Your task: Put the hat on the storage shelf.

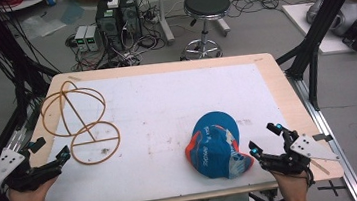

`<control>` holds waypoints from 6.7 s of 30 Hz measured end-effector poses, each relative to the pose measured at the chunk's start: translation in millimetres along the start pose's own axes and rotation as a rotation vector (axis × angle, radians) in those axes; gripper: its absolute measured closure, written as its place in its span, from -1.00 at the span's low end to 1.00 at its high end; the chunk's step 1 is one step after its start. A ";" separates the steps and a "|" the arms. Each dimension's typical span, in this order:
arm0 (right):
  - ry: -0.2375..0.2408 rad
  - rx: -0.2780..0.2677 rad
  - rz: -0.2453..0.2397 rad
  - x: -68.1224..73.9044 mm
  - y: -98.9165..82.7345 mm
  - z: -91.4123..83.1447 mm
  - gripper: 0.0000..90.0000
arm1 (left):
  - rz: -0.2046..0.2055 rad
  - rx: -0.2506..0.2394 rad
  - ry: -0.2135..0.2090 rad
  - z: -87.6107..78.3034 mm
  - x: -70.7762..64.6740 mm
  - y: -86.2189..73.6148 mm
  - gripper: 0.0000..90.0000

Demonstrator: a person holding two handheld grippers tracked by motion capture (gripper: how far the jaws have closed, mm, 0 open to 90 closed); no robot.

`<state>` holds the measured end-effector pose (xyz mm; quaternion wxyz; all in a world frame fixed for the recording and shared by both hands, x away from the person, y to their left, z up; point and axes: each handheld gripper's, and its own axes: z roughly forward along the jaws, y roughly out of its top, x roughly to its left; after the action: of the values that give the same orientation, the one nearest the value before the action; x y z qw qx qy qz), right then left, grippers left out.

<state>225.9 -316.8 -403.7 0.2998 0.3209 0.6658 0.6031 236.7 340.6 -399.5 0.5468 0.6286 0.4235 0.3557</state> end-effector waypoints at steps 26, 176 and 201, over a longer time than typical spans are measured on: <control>0.263 0.181 -0.067 40.1 6.2 37.5 0.06 | -0.002 -0.003 0.001 -0.6 0.4 0.3 -0.69; 0.399 -0.031 0.149 180.5 244.3 332.4 0.96 | -0.048 -0.067 0.060 -29.7 27.7 7.5 -0.69; 0.533 0.096 0.059 235.4 226.2 333.6 0.96 | -0.039 -0.063 0.054 -27.7 26.5 7.0 -0.69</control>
<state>358.5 87.7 -212.2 0.0805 0.1838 0.7393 0.6428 222.8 375.4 -388.8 0.5616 0.5927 0.4390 0.3750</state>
